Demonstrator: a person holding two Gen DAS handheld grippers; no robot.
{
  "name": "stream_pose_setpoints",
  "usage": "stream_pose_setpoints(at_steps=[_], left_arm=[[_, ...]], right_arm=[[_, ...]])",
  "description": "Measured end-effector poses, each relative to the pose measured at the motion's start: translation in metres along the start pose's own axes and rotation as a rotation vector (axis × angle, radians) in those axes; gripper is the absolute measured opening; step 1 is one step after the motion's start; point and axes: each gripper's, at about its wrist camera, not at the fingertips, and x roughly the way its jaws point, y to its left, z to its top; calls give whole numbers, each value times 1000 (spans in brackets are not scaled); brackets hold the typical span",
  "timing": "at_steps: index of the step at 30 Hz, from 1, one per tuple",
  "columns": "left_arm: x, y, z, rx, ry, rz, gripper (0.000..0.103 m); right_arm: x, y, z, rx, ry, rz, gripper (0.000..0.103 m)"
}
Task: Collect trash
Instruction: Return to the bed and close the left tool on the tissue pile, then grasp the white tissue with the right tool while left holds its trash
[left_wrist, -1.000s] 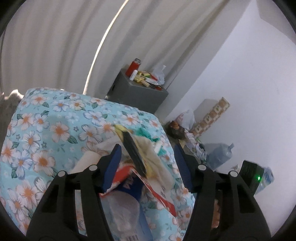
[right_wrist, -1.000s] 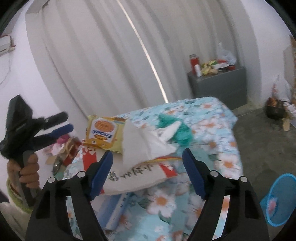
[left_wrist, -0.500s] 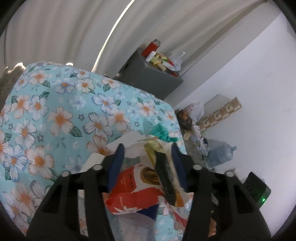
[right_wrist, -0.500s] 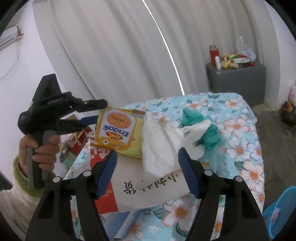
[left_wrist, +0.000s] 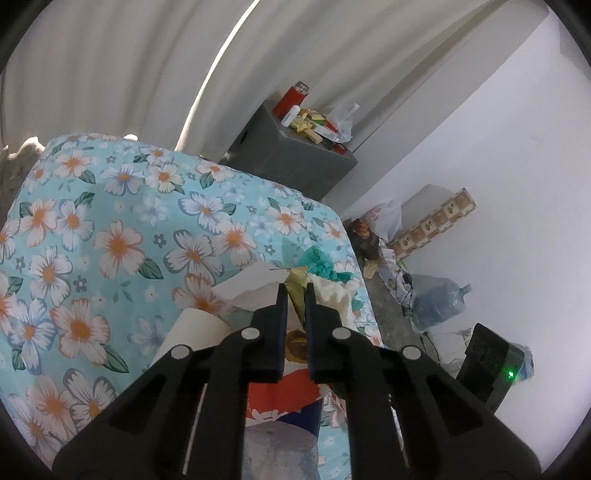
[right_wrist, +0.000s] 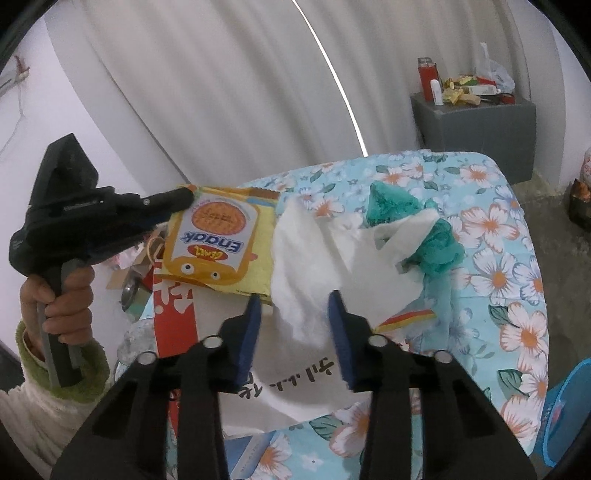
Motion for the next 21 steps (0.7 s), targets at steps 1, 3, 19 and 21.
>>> stream_pose_setpoints(at_steps=[1,3,19,21], left_arm=[[0,-1,0,3,-2,-2,6],[-1,-2,-1,11,-7,-2,6],[-16,-23,-4,92,-83,-41,3],[-19,-27,-6,110,-97,-46,3]], right_arm=[[0,0,0,0,1,-3,26],[1,0,0,1,5,-7,21],[-42,-14,21,72,-157,50,3],[-51,-17,24,82,-184,59,3]])
